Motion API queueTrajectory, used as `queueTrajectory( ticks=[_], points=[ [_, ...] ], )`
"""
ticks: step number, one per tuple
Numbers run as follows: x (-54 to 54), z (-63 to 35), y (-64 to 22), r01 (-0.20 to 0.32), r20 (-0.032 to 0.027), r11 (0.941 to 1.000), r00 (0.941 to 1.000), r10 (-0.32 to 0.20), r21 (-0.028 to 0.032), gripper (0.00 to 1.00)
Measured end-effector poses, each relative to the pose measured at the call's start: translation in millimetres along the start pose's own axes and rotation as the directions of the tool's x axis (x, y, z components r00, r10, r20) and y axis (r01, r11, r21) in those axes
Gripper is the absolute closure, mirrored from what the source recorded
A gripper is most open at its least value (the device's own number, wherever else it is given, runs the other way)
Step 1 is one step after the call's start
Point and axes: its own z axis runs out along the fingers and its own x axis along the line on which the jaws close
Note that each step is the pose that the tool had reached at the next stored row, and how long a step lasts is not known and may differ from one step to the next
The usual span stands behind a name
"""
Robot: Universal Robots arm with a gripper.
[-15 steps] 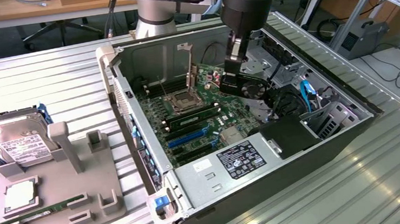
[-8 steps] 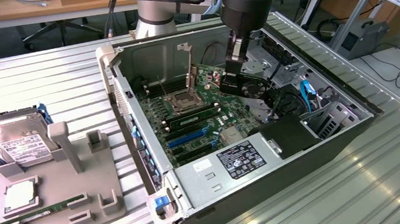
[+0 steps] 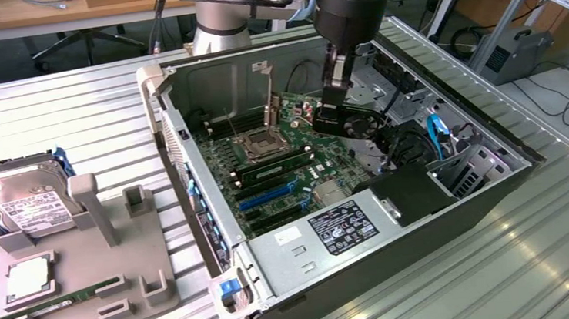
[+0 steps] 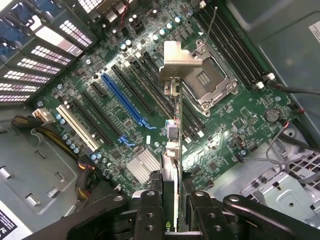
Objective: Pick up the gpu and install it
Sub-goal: 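Insert the gpu into the slot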
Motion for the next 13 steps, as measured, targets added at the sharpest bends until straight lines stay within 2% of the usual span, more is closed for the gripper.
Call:
queueTrajectory(
  ticks=[13],
  points=[
    [0.0, 0.2, 0.0, 0.06, 0.0027, 0.9982, 0.9982, -0.06, -0.0006, 0.74]
  ],
)
